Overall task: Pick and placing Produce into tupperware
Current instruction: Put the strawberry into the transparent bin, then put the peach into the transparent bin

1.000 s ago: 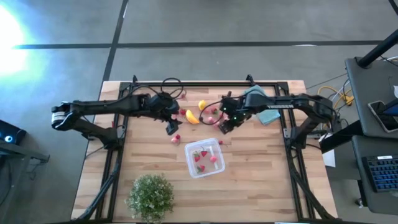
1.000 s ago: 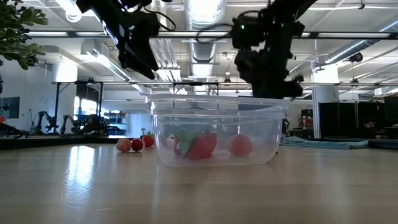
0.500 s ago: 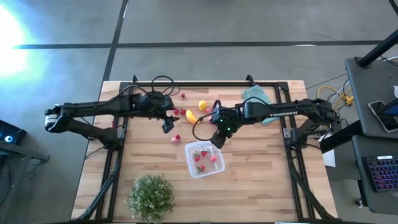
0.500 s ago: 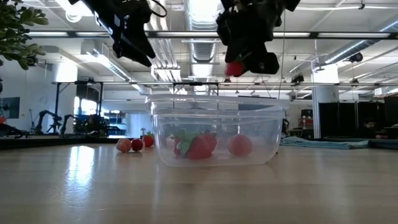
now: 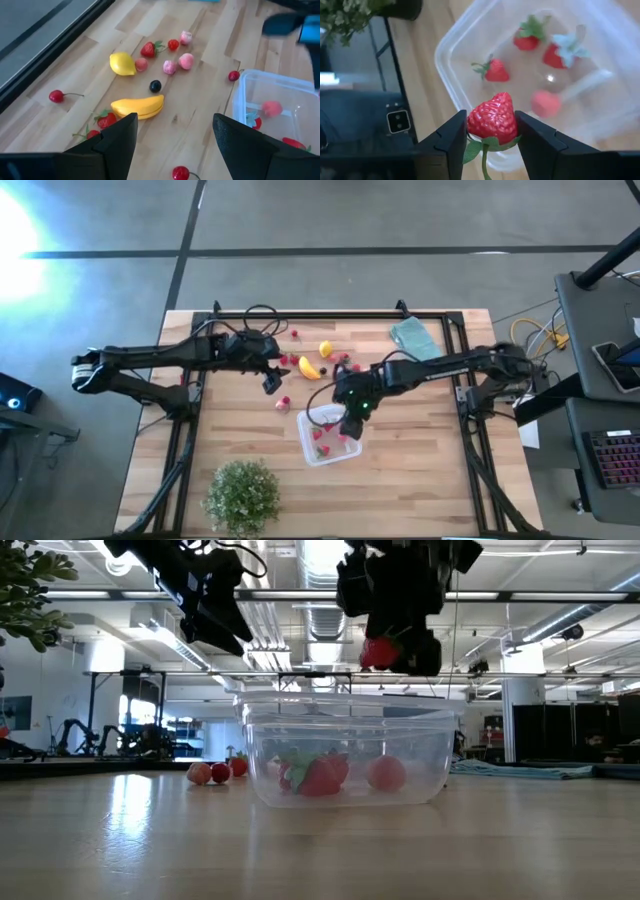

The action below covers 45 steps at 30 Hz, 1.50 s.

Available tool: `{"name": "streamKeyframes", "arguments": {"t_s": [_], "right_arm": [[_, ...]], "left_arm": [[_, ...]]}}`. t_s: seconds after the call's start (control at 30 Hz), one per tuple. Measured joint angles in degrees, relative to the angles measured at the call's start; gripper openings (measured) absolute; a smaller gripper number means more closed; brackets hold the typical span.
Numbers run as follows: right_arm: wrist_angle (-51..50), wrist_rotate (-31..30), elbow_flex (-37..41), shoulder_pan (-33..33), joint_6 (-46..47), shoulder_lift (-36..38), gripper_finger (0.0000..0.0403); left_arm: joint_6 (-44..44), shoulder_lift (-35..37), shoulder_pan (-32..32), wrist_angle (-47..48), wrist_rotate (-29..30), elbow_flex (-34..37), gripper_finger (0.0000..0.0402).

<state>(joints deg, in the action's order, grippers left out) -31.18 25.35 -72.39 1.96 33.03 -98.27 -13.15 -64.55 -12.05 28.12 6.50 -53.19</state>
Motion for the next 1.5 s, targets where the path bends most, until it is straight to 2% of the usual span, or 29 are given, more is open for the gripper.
{"name": "streamKeyframes", "arguments": {"t_s": [0.17, 0.47, 0.53, 0.6, 0.73, 0.93, 1.03, 1.13, 1.37, 1.5], "right_arm": [[1.3, 0.1, -0.4, -0.8, -3.1, 0.0, 0.0169], [-1.6, -4.0, -0.4, -1.1, -3.1, 0.2, 0.0203], [-5.0, -7.0, -0.9, -1.5, -3.5, 0.9, 0.0205], [-8.9, -12.7, -1.3, -1.7, -4.5, 2.1, 0.0205], [-16.9, -21.2, -1.3, -2.6, -5.3, 4.4, 0.0205], [-22.6, -26.0, -1.3, -4.7, -7.6, 8.3, 0.0205], [-25.2, -31.3, -1.2, -6.4, -8.3, 10.4, 0.0205], [-27.1, -35.2, -0.9, -8.5, -8.7, 13.0, 0.0206], [-27.0, -39.2, 0.4, -13.8, -9.0, 20.8, 0.0206], [-27.1, -41.6, 1.4, -16.7, -9.8, 24.6, 0.0206]], "left_arm": [[0.0, 0.0, 0.0, -1.4, 0.0, 0.0, 0.0244], [-1.6, 0.0, 0.1, -1.3, -0.1, 0.0, 0.0244], [-1.6, 0.0, 0.2, -1.3, -0.2, 0.0, 0.0244], [-1.6, 0.0, 0.2, -1.3, -0.6, 0.0, 0.0244], [-1.6, -0.1, 0.2, -1.9, -3.8, 0.0, 0.0244], [1.2, -1.5, 0.5, -2.0, -10.5, 1.1, 0.0244], [6.0, -2.6, 1.0, -1.8, -10.5, 4.3, 0.0244], [6.8, -4.2, 1.2, -2.6, -10.5, 8.3, 0.0244], [4.5, -7.4, 2.0, -5.4, -10.0, 13.4, 0.0244], [7.3, -9.1, 2.7, -5.5, -9.2, 13.9, 0.0244]]}}
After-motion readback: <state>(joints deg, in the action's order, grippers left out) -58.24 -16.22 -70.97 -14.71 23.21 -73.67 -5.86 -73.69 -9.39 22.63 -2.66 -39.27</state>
